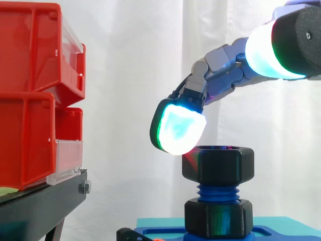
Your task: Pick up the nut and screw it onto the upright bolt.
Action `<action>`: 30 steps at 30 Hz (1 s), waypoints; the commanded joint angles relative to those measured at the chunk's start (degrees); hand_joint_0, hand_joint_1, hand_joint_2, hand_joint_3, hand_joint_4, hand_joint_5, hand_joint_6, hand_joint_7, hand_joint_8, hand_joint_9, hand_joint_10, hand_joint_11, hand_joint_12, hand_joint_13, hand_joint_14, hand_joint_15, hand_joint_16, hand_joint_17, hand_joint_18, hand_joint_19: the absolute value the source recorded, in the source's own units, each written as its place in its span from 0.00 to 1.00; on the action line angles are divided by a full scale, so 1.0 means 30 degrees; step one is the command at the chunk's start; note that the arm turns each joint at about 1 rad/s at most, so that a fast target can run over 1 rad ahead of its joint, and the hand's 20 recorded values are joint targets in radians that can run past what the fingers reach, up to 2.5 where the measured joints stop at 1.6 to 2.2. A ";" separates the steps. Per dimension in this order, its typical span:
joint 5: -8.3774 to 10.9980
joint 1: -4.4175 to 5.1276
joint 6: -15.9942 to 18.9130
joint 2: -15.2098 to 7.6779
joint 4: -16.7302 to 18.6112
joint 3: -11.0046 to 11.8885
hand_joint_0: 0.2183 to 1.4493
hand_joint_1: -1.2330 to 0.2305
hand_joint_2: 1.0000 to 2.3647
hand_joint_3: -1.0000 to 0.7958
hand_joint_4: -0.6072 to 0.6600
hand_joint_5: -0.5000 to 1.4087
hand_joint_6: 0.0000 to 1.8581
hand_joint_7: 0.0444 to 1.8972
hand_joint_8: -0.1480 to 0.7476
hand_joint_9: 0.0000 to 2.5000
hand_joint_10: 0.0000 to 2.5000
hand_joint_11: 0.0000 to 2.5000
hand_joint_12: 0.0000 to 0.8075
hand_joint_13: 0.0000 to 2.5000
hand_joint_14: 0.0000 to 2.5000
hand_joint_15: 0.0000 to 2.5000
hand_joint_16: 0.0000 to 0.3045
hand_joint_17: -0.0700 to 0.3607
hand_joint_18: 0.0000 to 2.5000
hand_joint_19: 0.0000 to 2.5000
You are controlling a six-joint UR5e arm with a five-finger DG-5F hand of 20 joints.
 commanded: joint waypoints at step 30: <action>-0.1555 -0.1511 -0.0117 0.0005 -0.1099 -0.0009 0.22 0.75 0.00 0.28 0.69 0.24 0.27 0.68 0.48 0.26 0.00 0.00 0.37 0.16 0.00 0.00 0.10 0.32 0.00 0.00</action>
